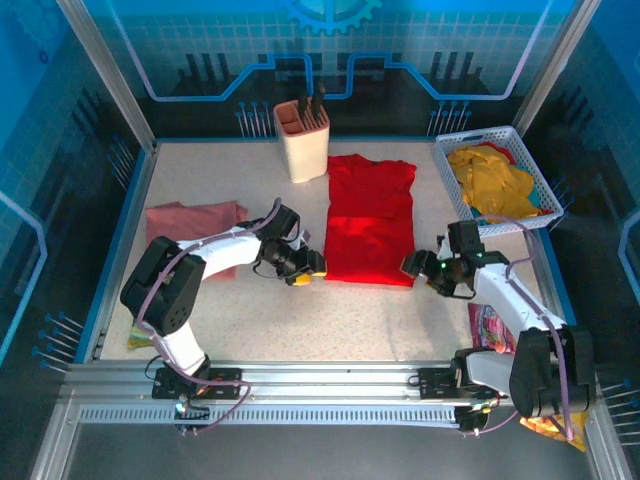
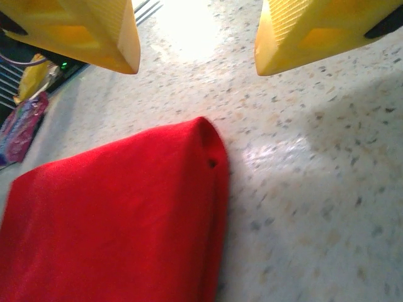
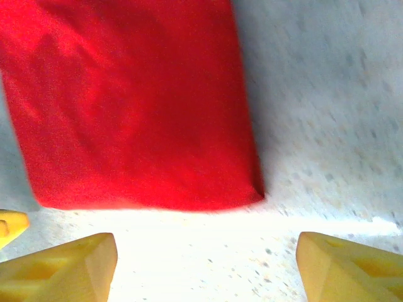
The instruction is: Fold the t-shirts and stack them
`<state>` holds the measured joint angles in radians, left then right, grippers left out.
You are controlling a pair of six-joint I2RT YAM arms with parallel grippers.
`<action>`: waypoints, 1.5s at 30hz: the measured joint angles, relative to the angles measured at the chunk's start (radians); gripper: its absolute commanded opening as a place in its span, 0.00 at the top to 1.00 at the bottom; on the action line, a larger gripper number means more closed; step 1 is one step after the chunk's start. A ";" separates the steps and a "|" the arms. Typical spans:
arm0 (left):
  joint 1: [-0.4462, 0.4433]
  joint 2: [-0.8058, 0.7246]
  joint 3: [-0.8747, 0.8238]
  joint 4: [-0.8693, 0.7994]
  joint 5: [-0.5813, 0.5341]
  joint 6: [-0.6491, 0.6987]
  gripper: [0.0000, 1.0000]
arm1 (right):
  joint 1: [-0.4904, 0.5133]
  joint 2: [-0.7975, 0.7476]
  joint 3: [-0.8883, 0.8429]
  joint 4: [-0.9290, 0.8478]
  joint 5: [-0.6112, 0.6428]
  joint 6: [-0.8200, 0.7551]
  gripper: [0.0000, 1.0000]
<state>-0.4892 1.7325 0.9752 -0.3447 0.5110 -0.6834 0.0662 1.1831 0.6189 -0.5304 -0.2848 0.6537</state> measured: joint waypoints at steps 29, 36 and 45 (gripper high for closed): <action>-0.039 0.174 0.108 0.084 -0.040 -0.066 0.73 | 0.065 0.179 -0.046 0.171 0.053 0.087 0.62; -0.041 0.193 0.140 0.041 -0.047 -0.047 0.74 | 0.066 0.197 -0.024 0.141 0.069 0.087 0.67; -0.058 0.205 0.184 -0.012 -0.077 -0.032 0.71 | 0.094 0.210 0.004 0.111 0.103 0.079 0.69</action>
<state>-0.5468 1.9377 1.1595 -0.3569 0.4339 -0.7155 0.1604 1.3930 0.6231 -0.4198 -0.1822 0.7326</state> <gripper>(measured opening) 0.294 0.321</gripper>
